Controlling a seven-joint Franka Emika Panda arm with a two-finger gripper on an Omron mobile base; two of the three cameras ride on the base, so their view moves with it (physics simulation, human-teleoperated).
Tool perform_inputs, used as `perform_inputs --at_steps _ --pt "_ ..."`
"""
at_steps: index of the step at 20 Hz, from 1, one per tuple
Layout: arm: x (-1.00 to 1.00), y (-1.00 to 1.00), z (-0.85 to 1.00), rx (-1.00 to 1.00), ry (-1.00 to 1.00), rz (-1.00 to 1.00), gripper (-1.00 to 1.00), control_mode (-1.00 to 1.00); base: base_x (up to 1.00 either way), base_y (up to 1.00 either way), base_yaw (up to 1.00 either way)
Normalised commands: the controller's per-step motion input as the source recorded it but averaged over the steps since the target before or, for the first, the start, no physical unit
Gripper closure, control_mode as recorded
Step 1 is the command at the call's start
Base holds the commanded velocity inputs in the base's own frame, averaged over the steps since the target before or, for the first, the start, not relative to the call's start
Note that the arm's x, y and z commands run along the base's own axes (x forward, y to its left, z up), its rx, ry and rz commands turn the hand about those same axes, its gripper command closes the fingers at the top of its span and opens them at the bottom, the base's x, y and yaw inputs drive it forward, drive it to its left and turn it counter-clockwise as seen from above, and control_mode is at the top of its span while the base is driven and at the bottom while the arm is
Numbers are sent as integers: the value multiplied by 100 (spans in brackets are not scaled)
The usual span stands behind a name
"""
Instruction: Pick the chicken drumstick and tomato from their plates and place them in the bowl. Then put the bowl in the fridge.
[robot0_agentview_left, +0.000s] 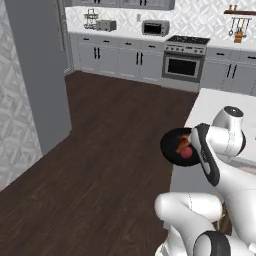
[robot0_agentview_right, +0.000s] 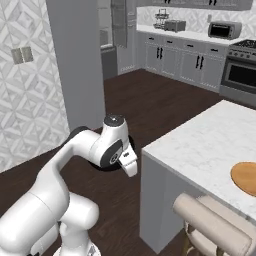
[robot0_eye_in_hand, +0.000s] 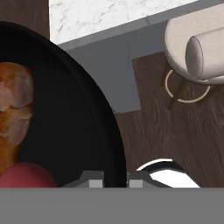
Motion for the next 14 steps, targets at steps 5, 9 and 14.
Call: perform_inputs --at_steps 5,9,14 --pt "0 0 0 0 0 0 100 100 100 100 -28" --pt "0 0 0 0 0 0 100 100 100 100 -32" --pt "0 0 0 0 0 0 100 100 100 100 -36"
